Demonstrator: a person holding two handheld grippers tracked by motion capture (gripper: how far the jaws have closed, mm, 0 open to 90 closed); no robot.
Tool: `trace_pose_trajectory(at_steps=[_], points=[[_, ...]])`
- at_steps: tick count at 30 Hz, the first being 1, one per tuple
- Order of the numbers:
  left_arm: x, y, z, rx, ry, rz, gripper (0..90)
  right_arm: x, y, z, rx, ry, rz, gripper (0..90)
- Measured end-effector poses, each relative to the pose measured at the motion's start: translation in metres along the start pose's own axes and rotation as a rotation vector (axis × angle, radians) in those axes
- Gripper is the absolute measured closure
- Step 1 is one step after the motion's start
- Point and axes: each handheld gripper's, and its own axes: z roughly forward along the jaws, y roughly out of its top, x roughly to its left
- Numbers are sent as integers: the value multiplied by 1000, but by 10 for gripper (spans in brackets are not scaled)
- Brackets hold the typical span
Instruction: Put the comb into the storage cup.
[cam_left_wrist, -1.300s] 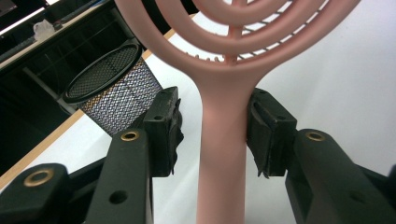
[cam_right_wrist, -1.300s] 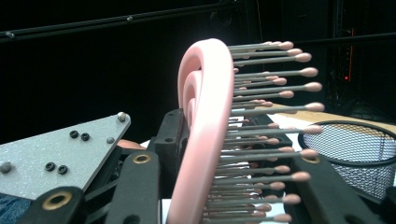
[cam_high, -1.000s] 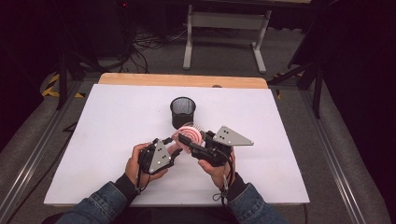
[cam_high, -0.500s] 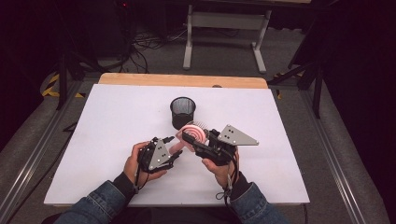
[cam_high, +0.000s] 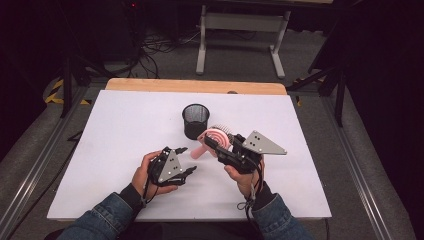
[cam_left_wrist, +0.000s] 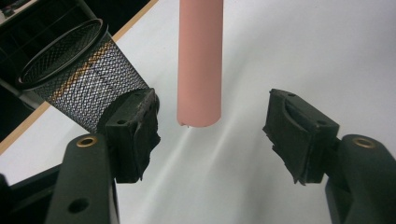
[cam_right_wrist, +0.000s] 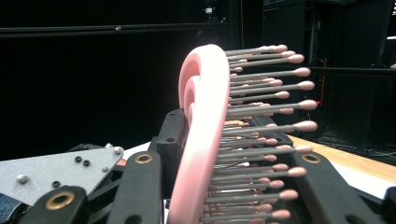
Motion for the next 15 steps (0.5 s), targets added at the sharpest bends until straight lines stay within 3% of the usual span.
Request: trace_pose_trajectory(at_steps=[5, 6, 10, 15], points=[[3, -2, -4, -8, -35, -18, 215, -2, 1, -2, 3, -12, -6, 611], [5, -3, -5, -9, -60, -22, 188, -3, 1, -2, 5, -14, -5, 611], [6, -2, -12, -38, -69, -7, 153, -5, 2, -4, 5, -23, -5, 611], [11, -3, -22, -56, -92, -25, 94, -8, 2, -5, 7, -33, -6, 611]])
